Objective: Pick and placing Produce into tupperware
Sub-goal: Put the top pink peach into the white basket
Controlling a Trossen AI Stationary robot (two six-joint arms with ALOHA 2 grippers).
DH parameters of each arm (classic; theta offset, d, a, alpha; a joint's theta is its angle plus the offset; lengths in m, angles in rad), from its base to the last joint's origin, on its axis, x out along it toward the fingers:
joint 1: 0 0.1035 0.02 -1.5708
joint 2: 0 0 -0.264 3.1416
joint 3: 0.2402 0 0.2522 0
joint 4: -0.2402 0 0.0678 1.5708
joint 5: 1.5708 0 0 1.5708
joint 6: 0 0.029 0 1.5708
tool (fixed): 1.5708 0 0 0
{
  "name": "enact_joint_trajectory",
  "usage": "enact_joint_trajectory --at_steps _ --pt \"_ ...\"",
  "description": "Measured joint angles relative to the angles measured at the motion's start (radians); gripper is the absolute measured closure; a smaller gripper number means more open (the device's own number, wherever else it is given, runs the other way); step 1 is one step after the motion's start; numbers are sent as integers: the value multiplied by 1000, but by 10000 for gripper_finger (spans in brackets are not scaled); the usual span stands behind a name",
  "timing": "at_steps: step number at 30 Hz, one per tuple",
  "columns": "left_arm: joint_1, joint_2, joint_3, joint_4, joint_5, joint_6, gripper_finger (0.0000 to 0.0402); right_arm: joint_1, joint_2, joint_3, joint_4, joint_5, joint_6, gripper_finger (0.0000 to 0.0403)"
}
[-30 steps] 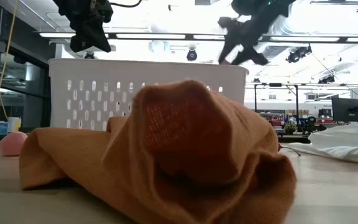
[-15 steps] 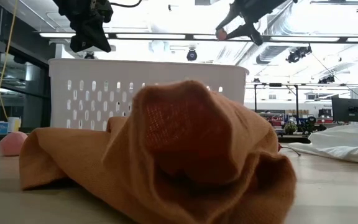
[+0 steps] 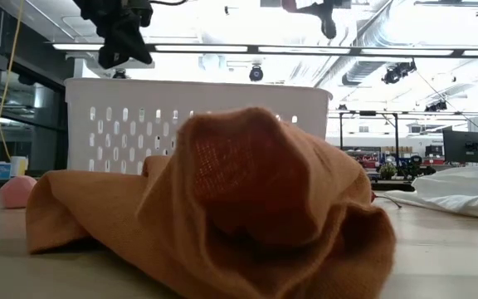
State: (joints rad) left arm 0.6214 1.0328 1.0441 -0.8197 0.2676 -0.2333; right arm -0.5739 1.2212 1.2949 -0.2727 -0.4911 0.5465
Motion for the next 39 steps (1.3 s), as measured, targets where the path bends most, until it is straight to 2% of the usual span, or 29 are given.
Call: enact_joint_trajectory --at_steps 4,11,22,30,39 --pt "0 0 0 37 2 -11 401 27 -1 0 71 -113 -5 261" --pt "0 0 0 73 6 -25 401 87 0 0 143 -224 -13 261" --pt "0 0 0 71 13 -60 401 233 0 0 181 -255 -13 261" --pt "0 0 0 69 16 -64 401 368 0 0 190 -163 -6 261" --pt "0 0 0 57 106 -65 401 506 0 0 190 21 -15 261"
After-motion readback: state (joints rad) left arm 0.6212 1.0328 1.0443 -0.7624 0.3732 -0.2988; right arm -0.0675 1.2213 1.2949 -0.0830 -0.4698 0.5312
